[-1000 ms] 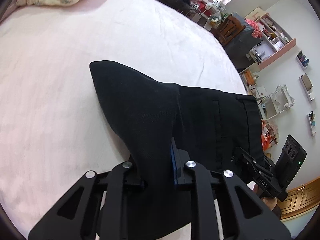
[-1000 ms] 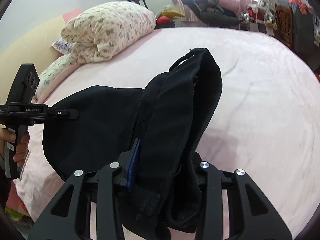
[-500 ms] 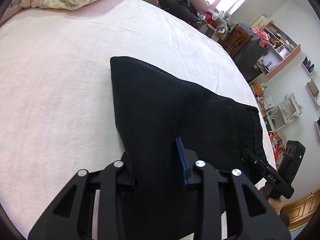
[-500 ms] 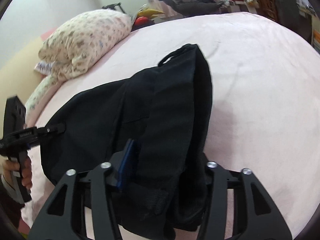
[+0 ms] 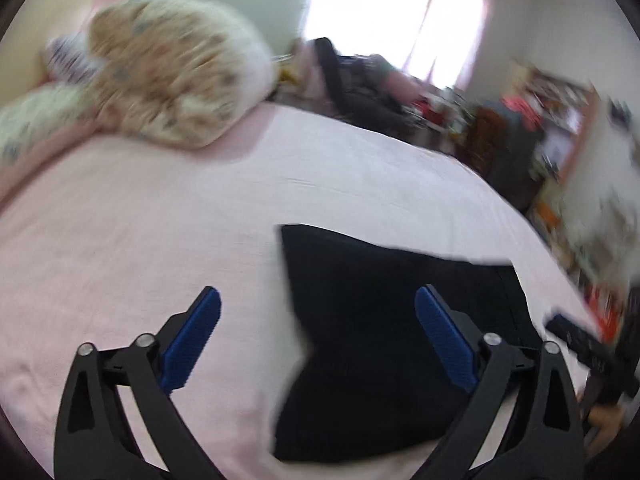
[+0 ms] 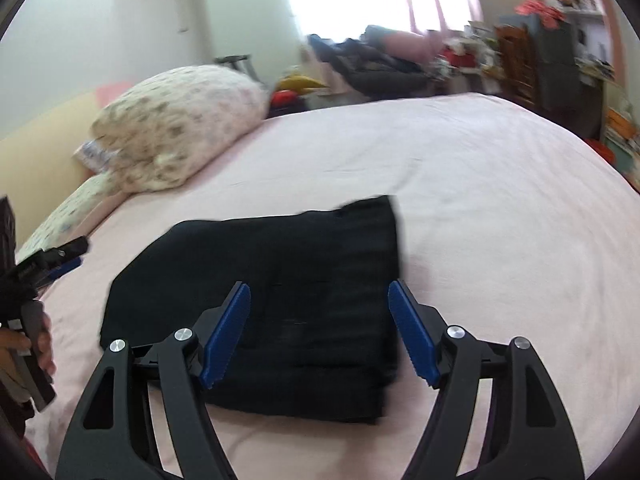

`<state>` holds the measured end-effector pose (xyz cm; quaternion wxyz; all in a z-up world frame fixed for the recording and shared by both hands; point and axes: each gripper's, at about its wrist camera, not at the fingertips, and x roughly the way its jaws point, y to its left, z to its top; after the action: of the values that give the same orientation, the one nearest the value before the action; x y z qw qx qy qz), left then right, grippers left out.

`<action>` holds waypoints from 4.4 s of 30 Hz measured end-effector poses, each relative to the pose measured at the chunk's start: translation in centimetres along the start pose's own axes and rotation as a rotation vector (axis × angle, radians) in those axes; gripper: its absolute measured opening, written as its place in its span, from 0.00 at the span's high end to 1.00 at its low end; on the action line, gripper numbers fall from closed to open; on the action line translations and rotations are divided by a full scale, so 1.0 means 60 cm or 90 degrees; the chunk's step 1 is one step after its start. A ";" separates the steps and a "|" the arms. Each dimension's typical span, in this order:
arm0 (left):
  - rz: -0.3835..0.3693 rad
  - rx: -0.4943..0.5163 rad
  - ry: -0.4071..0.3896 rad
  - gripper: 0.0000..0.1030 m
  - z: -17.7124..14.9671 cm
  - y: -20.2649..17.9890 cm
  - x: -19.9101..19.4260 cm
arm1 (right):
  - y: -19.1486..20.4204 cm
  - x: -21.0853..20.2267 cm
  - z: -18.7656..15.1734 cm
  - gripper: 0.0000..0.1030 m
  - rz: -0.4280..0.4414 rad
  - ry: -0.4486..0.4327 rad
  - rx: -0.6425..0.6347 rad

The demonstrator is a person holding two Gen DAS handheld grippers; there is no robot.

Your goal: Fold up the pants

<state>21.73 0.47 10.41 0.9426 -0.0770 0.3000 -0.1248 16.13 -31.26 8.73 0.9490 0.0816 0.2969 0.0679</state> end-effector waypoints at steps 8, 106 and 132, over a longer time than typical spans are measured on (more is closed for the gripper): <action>0.086 0.182 0.162 0.02 -0.113 -0.109 0.100 | 0.047 0.083 -0.056 0.28 -0.089 0.136 -0.099; 0.158 0.104 -0.028 0.02 -0.308 -0.128 -0.205 | 0.152 -0.150 -0.252 0.09 -0.135 -0.022 -0.086; 0.172 0.080 -0.029 0.02 -0.304 -0.116 -0.208 | 0.139 -0.163 -0.248 0.09 -0.142 -0.031 -0.075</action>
<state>-0.12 -3.97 4.00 0.9604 0.0206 0.2777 -0.0134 -1.04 -23.12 3.70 0.9608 -0.0061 0.2763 -0.0225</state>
